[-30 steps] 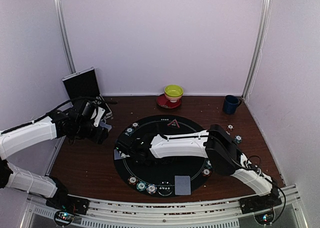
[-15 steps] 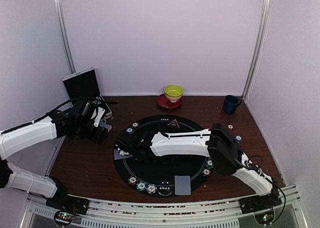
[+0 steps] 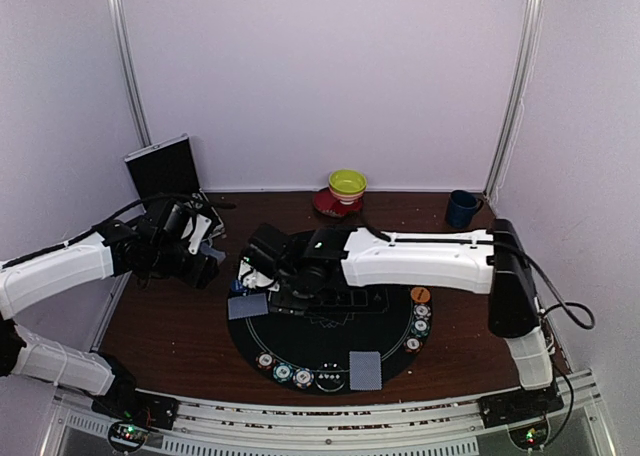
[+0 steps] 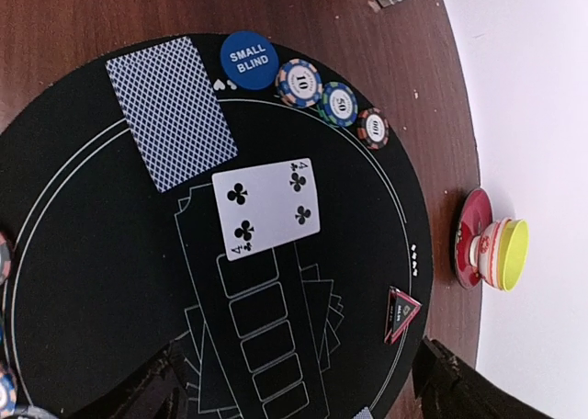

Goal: Distribute texas hold em gaming equipment
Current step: Flop the poker card in the community card area.

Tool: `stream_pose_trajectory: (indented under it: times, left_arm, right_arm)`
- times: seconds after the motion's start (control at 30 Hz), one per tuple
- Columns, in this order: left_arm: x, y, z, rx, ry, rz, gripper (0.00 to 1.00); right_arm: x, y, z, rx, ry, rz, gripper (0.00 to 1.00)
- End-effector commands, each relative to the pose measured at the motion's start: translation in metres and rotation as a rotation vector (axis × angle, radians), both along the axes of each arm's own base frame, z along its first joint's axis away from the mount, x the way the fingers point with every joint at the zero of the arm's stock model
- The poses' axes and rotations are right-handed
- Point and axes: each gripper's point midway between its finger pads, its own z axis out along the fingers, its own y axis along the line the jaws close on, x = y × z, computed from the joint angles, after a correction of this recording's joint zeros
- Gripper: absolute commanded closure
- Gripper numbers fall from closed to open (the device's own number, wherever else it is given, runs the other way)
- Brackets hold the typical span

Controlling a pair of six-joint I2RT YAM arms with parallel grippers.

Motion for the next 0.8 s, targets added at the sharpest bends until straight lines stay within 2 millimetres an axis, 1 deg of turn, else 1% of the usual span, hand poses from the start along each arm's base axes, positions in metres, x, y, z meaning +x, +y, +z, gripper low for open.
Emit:
stream_pose_trajectory:
  times: [0.0,0.07,0.1,0.13,0.27,0.37,0.43,0.53,0.6,0.77]
  left_arm:
    - [0.009,-0.017,0.016,-0.068,-0.037,-0.051,0.38]
    - [0.008,-0.025,0.020,-0.081,-0.040,-0.082,0.38]
    - [0.005,-0.033,0.022,-0.085,-0.041,-0.109,0.38]
    - [0.003,-0.041,0.024,-0.089,-0.042,-0.138,0.38]
    - [-0.015,-0.084,0.030,-0.078,-0.042,-0.286,0.38]
    - [-0.030,-0.120,0.038,-0.063,-0.061,-0.391,0.37]
    - [-0.041,-0.140,0.039,-0.065,-0.055,-0.459,0.37]
    - [-0.050,-0.159,0.041,-0.087,-0.053,-0.534,0.37]
    - [-0.054,-0.168,0.043,-0.094,-0.060,-0.573,0.38]
    - [-0.066,-0.185,0.054,-0.131,-0.093,-0.660,0.38]
  right_arm:
    - [-0.001,-0.029,0.027,0.130,0.149,-0.049,0.13]
    - [0.003,-0.039,0.036,0.206,0.242,-0.070,0.13]
    - [0.012,-0.046,0.040,0.245,0.284,-0.094,0.13]
    - [0.015,-0.048,0.046,0.290,0.329,-0.103,0.13]
    - [0.033,-0.053,0.067,0.481,0.506,-0.151,0.13]
    - [0.038,-0.050,0.082,0.615,0.651,-0.153,0.12]
    - [0.035,-0.047,0.088,0.683,0.744,-0.127,0.12]
    - [0.023,-0.044,0.092,0.763,0.916,-0.063,0.12]
    - [0.013,-0.043,0.093,0.795,1.006,-0.025,0.12]
    - [-0.004,-0.039,0.094,0.844,1.144,0.028,0.13]
